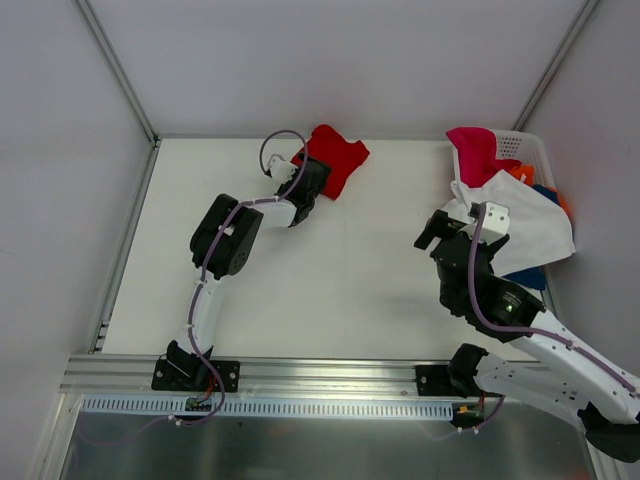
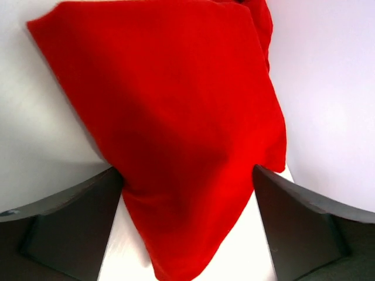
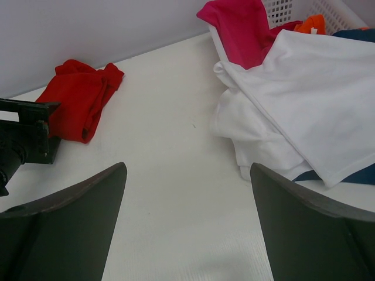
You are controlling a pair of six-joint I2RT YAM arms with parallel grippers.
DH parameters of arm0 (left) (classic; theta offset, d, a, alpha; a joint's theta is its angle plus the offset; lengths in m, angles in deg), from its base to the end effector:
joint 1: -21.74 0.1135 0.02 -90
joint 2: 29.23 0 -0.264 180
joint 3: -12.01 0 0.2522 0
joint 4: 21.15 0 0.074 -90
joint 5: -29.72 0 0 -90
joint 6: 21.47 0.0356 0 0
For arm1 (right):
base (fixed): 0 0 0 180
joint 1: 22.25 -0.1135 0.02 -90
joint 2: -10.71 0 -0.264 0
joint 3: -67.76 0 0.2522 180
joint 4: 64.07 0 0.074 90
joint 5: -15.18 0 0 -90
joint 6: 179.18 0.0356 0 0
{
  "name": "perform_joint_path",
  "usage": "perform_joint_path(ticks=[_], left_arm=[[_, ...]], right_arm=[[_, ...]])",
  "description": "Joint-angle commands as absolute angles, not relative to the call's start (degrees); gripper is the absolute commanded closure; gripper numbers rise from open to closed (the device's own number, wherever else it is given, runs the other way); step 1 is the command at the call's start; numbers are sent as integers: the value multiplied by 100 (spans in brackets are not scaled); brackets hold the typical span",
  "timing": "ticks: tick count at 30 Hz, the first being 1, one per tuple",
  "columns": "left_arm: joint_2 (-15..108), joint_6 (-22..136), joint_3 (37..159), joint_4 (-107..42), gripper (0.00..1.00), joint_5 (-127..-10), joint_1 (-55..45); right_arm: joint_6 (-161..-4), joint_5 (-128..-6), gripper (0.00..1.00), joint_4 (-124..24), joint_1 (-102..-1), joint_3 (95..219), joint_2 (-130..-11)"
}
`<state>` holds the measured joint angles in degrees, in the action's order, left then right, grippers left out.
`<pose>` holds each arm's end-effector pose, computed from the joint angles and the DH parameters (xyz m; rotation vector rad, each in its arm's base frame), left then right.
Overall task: Fold and stack the t-shirts
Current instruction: Neatly place the folded tshirt to the corner
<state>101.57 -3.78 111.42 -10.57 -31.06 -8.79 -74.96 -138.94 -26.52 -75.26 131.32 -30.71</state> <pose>0.4447 -0.2421 0.1447 -1.0083 1.6727 -0.7240 0.1110 0.0941 0.3594 0.1798 1.6797 -0.1524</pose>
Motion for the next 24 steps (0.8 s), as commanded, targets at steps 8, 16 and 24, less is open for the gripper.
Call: perform_joint_path(ticks=[8,16,24], left_arm=[[10647,163,11866,-1329,64,-3795,-542],[11174,717,12789,-1285,94,-4943,-59],[11026,1718,12739,-1276,99,-6010,609]], right_arm=[[-7609,-13855,9,-2843,-7472,13074,-3007],[-7591,-13837,9,-2843,-7472,13039,-2971],[-7503,-13714,9,-3010,-7472,12943,-3006]])
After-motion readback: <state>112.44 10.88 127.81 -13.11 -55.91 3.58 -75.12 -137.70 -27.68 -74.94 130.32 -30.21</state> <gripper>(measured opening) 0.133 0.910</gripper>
